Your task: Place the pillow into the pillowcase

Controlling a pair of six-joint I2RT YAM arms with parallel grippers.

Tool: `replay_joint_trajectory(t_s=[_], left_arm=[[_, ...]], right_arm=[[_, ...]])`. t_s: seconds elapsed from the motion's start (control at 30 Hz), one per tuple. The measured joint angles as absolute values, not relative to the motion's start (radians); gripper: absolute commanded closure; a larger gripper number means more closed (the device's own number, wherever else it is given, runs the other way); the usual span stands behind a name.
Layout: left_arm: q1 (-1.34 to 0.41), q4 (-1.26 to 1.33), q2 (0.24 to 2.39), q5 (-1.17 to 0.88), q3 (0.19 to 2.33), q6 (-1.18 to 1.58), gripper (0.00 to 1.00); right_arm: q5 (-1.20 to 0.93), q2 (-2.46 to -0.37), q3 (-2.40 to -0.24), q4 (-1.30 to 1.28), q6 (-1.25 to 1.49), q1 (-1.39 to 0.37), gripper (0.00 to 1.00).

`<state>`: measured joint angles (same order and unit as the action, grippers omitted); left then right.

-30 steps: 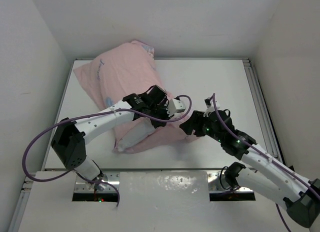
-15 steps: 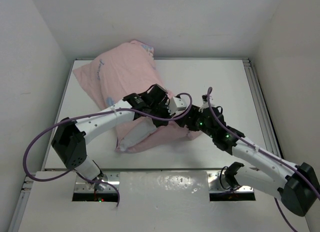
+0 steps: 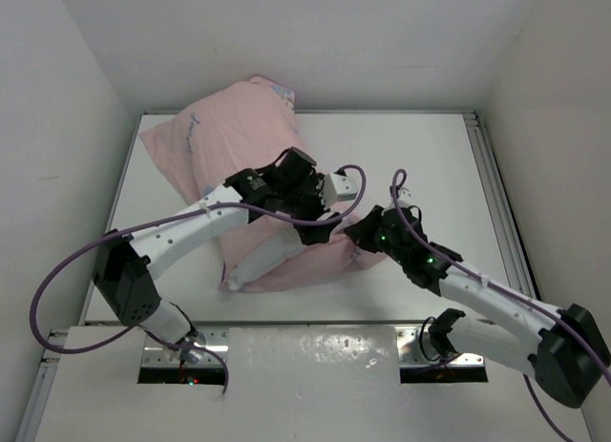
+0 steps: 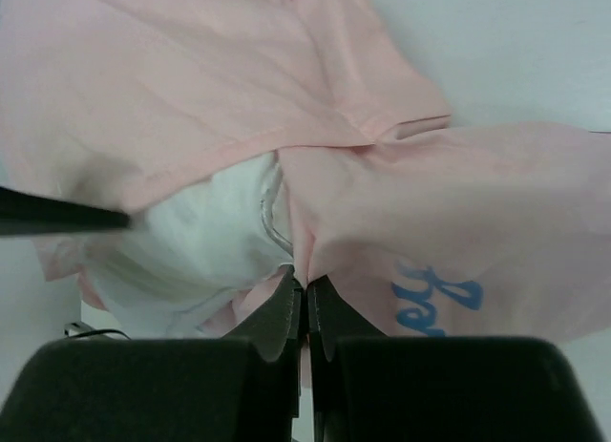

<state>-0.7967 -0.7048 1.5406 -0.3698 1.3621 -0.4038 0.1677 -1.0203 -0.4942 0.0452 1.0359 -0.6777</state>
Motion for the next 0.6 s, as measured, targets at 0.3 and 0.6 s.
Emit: replay_joint_trajectory(t_s=[0.3,0.6], left_arm=[[-0.829,-0.620,1.578,-0.270,1.532,-0.430,0.27],[-0.871,-0.502,1.785,-0.185,1.341,-0.472,0.36]], right_arm=[[0.186,-0.862,-0.408,-0.038,1.017,-0.676,1.00],[0.210,-0.749,-0.378,-0.108,1.021,-0.670,1.00]])
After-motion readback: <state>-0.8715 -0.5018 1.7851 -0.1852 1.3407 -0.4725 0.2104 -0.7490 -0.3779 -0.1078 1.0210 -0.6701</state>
